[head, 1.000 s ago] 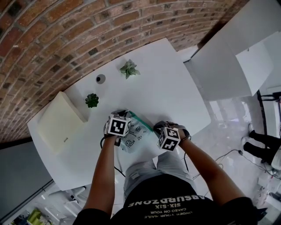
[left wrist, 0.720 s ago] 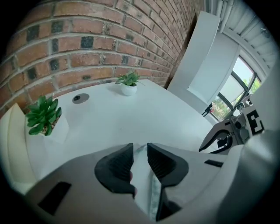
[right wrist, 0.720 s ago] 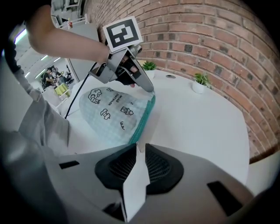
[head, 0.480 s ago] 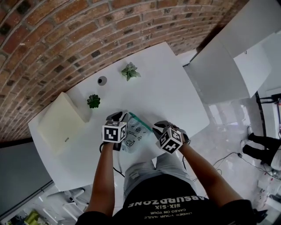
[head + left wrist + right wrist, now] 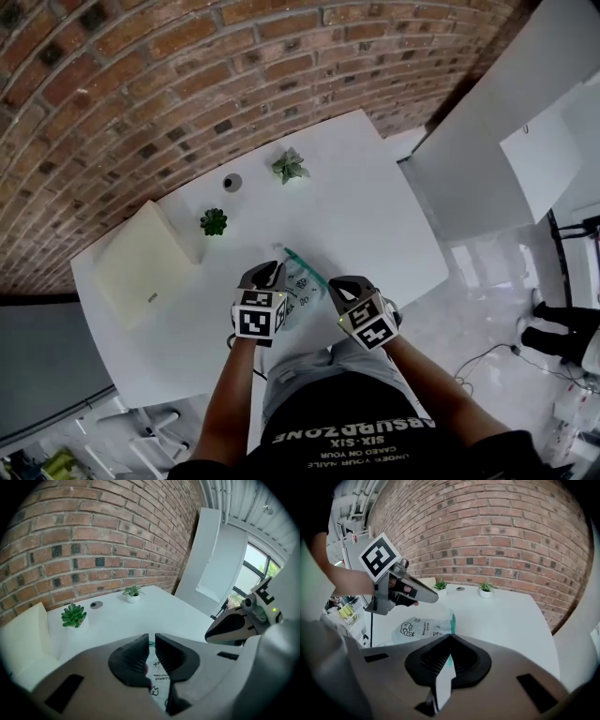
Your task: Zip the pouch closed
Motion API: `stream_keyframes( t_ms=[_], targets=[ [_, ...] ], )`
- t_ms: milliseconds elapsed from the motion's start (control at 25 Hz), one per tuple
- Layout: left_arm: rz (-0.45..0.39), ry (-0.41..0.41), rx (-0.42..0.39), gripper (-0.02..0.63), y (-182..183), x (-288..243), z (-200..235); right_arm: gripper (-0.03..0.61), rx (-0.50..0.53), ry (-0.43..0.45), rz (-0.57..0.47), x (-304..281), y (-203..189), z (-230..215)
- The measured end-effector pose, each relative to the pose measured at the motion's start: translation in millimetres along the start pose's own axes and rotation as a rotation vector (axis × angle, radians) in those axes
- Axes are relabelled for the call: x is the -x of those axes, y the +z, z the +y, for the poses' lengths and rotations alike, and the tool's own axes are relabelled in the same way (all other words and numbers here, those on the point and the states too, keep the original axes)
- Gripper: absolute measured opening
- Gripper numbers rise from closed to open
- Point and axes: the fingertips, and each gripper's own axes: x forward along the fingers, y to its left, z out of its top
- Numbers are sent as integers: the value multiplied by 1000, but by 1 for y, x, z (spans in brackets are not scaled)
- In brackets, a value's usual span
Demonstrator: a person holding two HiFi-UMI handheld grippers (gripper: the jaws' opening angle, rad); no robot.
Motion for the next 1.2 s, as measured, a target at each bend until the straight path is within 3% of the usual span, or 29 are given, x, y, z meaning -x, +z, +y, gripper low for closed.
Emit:
stream_keyframes(
  t_ms=[80, 200, 520, 1200],
  targets=[
    [-10, -32, -12, 15, 1, 7, -13, 0, -17, -10, -25, 5, 6, 4],
    [-11, -81, -46, 6, 4, 15, -32, -2, -43, -25, -48, 10, 13, 8],
    [-10, -149, -67, 6, 0, 24, -58, -2, 5, -21, -25, 10, 14, 26],
    [8, -178, -89, 6, -4, 29, -66, -2, -12, -1, -24, 13, 16, 28]
  ],
)
